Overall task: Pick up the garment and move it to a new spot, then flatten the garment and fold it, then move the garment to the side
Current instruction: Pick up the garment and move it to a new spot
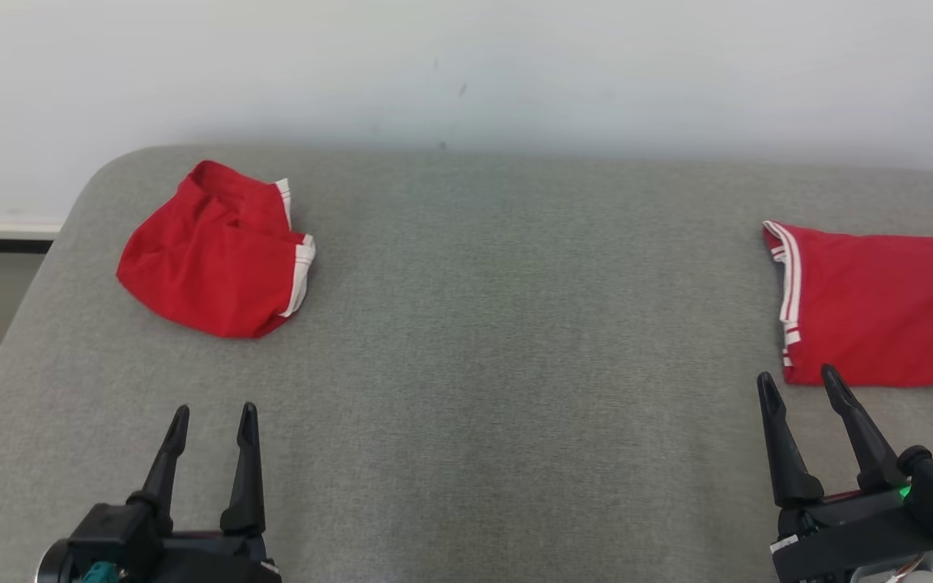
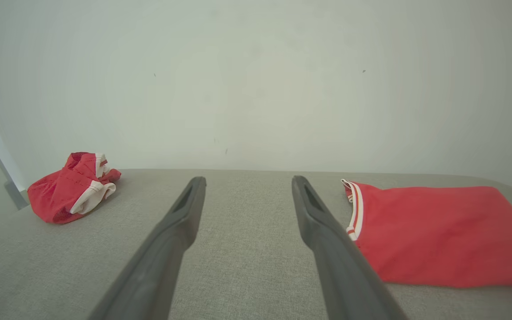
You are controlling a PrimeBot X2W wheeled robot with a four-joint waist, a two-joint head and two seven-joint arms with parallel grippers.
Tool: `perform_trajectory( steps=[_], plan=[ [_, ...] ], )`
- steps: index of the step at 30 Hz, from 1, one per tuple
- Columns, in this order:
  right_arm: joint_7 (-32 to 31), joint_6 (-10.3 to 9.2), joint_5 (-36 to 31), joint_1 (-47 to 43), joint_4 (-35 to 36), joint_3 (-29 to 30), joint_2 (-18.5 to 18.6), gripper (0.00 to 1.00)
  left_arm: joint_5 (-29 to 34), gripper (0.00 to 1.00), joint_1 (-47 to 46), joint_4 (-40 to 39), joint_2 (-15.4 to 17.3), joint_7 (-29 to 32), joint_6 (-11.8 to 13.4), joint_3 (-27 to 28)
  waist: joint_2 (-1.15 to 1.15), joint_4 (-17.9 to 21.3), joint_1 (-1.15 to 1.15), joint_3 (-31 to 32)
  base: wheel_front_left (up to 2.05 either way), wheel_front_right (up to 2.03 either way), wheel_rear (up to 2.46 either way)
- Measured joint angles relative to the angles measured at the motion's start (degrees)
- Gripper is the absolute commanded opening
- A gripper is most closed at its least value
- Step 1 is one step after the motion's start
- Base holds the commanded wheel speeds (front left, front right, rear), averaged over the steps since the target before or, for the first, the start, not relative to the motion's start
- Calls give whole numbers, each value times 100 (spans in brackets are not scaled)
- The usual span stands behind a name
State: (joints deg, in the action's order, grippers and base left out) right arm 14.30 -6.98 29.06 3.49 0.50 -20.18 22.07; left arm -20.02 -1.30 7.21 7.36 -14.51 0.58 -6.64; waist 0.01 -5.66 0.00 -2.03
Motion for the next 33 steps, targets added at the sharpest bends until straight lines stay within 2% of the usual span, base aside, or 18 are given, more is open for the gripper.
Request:
perform_trajectory(
  steps=[16, 24, 33],
  plan=[
    [0, 198, -147, 348, 67, -33, -168, 100, 2, 100, -426, 121, -18, 0, 0, 0, 0, -799, 0, -345, 0, 0, 0],
    [0, 246, -328, 479, 121, -92, -220, 100, -20, 100, -772, 122, 1, 0, -44, 45, 0, -1057, 0, -644, 0, 0, 0],
    [42, 297, -491, 941, 212, -123, -219, 100, -149, 100, -2181, 382, 240, 301, -330, 89, 0, -1201, 1, -1172, 0, 0, 0]
  ],
)
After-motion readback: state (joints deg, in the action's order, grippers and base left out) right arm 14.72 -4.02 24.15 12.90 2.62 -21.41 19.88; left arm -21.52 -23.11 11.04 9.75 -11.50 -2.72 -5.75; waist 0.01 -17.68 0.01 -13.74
